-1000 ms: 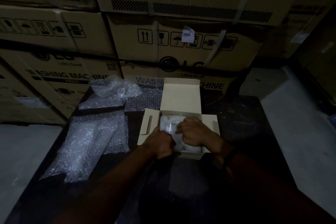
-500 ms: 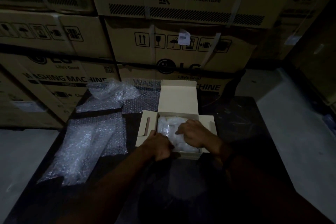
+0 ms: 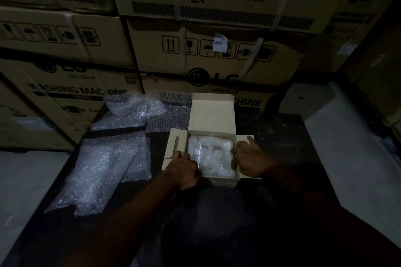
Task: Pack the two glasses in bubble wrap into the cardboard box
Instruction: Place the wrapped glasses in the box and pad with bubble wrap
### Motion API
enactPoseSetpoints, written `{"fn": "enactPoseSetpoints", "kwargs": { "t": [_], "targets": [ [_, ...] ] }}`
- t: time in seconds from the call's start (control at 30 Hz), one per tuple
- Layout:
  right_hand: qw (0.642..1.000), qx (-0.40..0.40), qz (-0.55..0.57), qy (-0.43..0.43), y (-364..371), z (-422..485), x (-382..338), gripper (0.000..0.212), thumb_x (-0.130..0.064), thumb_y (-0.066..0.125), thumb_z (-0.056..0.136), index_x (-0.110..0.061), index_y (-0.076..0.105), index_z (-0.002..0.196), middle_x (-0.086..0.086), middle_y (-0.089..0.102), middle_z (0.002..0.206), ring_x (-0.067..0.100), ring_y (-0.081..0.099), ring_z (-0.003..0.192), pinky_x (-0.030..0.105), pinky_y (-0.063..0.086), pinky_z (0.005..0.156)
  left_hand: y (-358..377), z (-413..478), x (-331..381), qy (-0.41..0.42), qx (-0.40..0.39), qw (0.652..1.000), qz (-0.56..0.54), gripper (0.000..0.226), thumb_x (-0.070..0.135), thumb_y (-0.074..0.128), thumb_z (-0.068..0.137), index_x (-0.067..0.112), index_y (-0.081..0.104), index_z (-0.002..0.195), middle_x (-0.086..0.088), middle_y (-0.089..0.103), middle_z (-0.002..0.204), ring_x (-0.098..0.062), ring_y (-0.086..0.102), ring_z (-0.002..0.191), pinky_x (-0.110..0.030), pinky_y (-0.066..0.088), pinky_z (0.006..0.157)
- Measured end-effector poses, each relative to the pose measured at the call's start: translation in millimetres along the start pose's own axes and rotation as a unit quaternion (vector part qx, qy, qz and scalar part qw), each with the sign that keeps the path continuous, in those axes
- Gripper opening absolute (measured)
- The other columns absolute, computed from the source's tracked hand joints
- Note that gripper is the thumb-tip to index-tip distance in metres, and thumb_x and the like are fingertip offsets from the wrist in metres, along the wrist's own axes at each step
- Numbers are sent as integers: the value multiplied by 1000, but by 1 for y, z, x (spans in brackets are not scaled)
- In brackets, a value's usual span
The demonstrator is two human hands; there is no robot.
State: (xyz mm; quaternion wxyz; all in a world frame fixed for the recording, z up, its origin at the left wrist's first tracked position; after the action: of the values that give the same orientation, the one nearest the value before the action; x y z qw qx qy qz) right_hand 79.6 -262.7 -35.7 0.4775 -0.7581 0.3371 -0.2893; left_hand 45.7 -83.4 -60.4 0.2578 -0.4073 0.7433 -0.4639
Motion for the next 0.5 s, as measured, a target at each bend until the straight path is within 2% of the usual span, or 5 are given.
{"fn": "enactPoseSetpoints", "kwargs": {
  "t": [0.07, 0.23, 0.37, 0.43, 0.5],
  "targets": [
    [1000, 1, 20, -1, 1, -1, -1, 31, -22, 52, 85, -37, 67, 108, -7, 47, 134, 18, 30, 133, 53, 2, 116, -1, 0, -1, -5, 9, 1000, 4, 62, 62, 18, 86, 33, 63, 118, -2, 62, 120, -28, 43, 120, -51, 18, 100],
    [998, -60, -32, -14, 29, 0, -13, 32, -35, 53, 88, -42, 62, 118, 0, 30, 152, 27, 17, 142, 61, -4, 112, -9, -16, -5, -47, 122, 991, 33, 59, 49, 21, 83, 19, 68, 105, -3, 63, 114, -25, 46, 113, -47, 20, 99],
    [994, -104, -17, -5, 28, 5, -14, 32, -36, 48, 93, -42, 60, 121, 3, 22, 157, 31, 6, 145, 62, -8, 112, -3, -16, -1, -52, 93, 994, 19, 62, 51, 21, 86, 13, 68, 101, -4, 64, 109, -26, 40, 118, -52, 15, 105],
    [991, -129, 20, -4, 24, 8, -12, 32, -34, 45, 94, -41, 61, 121, 2, 22, 157, 29, 4, 146, 58, -8, 114, -3, -16, -1, -49, 92, 994, 23, 57, 50, 26, 90, 14, 68, 102, -4, 63, 111, -27, 39, 119, -53, 14, 106],
    [992, -91, 92, 6, 15, 12, -5, 34, -23, 46, 93, -36, 64, 119, -1, 31, 153, 23, 13, 145, 48, -6, 117, -6, -19, -3, -49, 128, 990, 40, 60, 48, 20, 86, 16, 69, 100, -2, 63, 113, -27, 41, 118, -52, 16, 101]
  ]
}}
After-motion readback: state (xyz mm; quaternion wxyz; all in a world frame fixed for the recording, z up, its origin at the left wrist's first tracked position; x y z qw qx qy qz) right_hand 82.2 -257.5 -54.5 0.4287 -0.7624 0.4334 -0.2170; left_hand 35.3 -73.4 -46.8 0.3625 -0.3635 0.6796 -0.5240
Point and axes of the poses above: each hand's wrist, its own z-axis towards the middle knuckle, its own y-axis out of the palm, x = y × z, the point moved 6 cm from there along z, towards the middle knuckle
